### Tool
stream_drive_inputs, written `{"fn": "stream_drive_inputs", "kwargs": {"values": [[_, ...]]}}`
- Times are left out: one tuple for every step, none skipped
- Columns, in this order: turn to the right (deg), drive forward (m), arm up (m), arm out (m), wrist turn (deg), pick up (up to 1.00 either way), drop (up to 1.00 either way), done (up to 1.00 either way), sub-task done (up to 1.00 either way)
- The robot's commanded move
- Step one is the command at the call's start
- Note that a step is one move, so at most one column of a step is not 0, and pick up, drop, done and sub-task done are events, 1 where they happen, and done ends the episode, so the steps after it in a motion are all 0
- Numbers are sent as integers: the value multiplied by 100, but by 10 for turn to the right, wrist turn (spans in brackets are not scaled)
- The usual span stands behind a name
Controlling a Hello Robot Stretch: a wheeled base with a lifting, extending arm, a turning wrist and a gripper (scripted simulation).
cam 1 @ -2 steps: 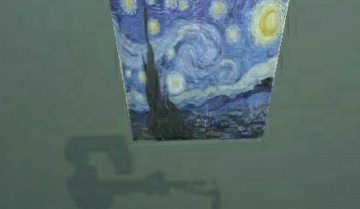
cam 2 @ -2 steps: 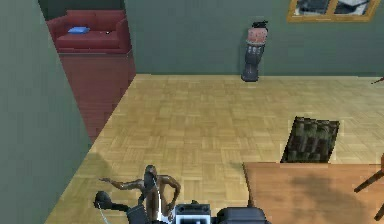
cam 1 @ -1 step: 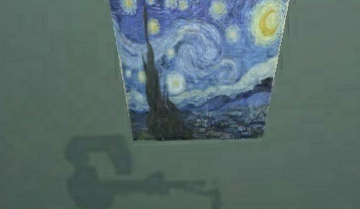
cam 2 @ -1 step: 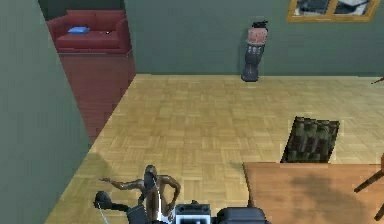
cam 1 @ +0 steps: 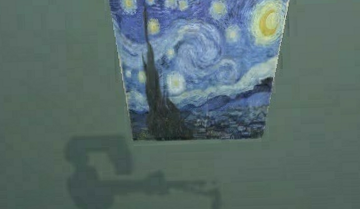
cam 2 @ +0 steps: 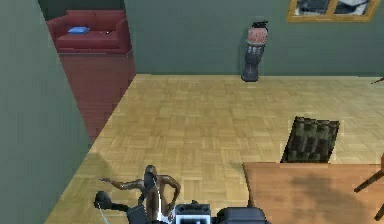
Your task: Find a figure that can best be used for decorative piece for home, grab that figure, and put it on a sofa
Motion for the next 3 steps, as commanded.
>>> {"fn": "stream_drive_inputs", "kwargs": {"values": [[300,0,0,0,0,0,0,0,0],[0,30,0,0,0,0,0,0,0],[420,0,0,0,0,0,0,0,0]]}}
